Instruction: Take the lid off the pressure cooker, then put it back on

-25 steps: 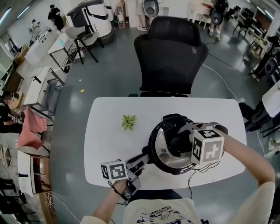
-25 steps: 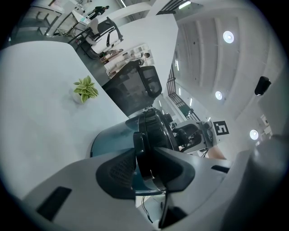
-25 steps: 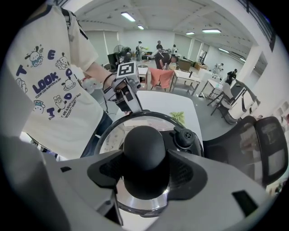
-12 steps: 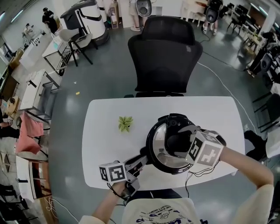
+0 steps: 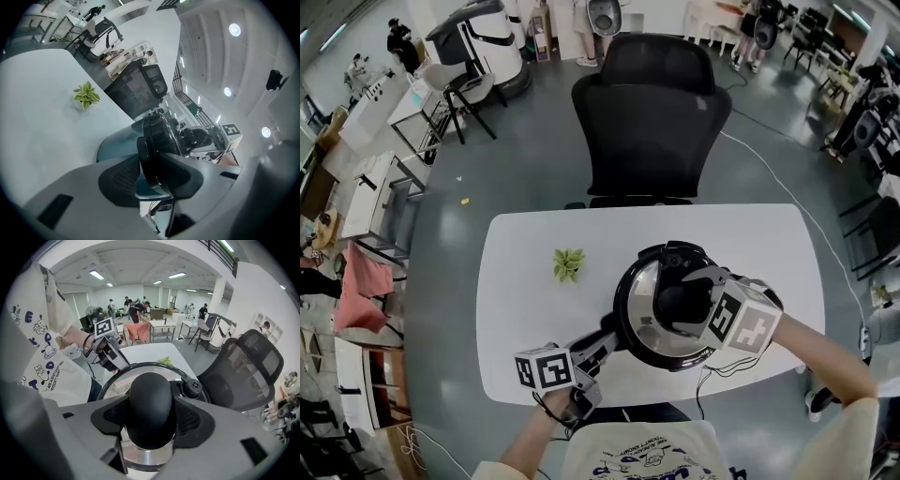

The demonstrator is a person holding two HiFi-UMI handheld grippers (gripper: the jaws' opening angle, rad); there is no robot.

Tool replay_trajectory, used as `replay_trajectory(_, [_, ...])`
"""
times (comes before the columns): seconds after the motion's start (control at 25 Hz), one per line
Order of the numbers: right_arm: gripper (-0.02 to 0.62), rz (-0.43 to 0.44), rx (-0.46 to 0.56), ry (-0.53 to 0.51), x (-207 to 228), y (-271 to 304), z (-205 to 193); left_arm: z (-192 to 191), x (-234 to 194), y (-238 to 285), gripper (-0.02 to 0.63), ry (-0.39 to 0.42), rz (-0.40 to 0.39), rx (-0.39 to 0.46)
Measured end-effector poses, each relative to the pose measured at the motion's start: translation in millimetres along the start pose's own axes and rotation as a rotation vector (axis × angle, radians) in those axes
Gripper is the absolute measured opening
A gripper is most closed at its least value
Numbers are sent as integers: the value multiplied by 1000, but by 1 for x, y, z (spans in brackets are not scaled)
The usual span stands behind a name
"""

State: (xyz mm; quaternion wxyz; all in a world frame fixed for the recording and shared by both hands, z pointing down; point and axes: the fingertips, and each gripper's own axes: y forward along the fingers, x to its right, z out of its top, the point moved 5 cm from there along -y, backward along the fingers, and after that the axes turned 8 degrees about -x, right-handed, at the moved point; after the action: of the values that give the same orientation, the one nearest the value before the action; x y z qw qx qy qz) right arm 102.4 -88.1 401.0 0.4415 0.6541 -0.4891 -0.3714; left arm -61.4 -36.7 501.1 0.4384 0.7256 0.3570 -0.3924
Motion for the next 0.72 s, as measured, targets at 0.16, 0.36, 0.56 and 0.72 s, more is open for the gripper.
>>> replay_trajectory(0.16, [296, 37, 9, -12, 0, 0, 0, 0, 1, 0, 141, 2, 2, -5])
replay_trajectory(0.36, [296, 74, 10, -8, 1, 0, 0, 0, 2, 0, 141, 6, 2, -7])
replay_trajectory(0.56, [295, 79, 27, 0, 1, -1, 0, 1, 3, -1, 144, 20, 7, -13])
replay_trajectory(0.72, [293, 71, 59, 0, 0, -2, 0, 2, 3, -1, 152, 68, 26, -23])
